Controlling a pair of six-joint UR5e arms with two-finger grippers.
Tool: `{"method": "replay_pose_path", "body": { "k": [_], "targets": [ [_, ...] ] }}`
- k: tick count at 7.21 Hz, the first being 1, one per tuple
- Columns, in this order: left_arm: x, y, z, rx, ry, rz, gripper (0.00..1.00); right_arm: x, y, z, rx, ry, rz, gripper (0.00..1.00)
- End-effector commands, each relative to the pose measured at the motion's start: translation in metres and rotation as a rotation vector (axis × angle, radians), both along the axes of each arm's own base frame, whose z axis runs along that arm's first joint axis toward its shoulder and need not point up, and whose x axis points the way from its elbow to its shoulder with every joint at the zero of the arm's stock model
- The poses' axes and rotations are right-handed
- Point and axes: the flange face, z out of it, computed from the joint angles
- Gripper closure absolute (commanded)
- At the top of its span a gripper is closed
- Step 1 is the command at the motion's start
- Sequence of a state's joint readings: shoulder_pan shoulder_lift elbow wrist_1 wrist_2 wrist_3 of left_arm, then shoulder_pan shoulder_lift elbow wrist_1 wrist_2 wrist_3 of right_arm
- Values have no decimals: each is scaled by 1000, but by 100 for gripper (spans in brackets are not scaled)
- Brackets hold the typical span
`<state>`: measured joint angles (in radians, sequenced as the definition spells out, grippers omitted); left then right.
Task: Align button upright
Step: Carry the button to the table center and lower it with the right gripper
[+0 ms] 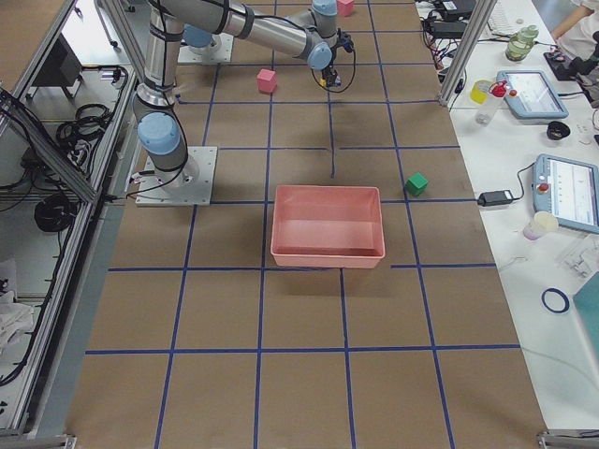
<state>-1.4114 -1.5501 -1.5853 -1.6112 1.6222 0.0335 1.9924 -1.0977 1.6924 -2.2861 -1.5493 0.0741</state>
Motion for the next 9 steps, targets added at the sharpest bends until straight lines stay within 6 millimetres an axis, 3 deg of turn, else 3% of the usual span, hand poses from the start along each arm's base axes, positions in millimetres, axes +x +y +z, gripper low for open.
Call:
{"method": "replay_pose_path", "body": {
  "k": [1,2,3,4,5,6,7,8,9],
  "targets": [
    [1,-2,-6,15,0,-5,0,0,1,-19,12,2,-53,100],
    [2,-4,-3,-5,6,11,0,0,6,-25,25,8,-51,85],
    [4,-3,-6,0,1,3,0,-4,17,-39,57,20,-50,57],
    [4,-2,-5,-4,2,3,0,-5,18,-40,56,22,-50,47],
    [4,-2,-5,-3,0,3,0,-5,18,-39,51,16,-45,15],
    [4,-2,-6,-2,2,2,0,-4,17,-21,26,3,-29,0],
    [3,-2,-4,-6,0,0,0,-18,12,35,-26,-15,1,0],
    [3,0,-2,-10,2,9,0,-57,6,85,26,19,-21,0],
    [3,-1,4,-21,-6,0,0,-109,-4,149,18,16,-48,0]
  ]
}}
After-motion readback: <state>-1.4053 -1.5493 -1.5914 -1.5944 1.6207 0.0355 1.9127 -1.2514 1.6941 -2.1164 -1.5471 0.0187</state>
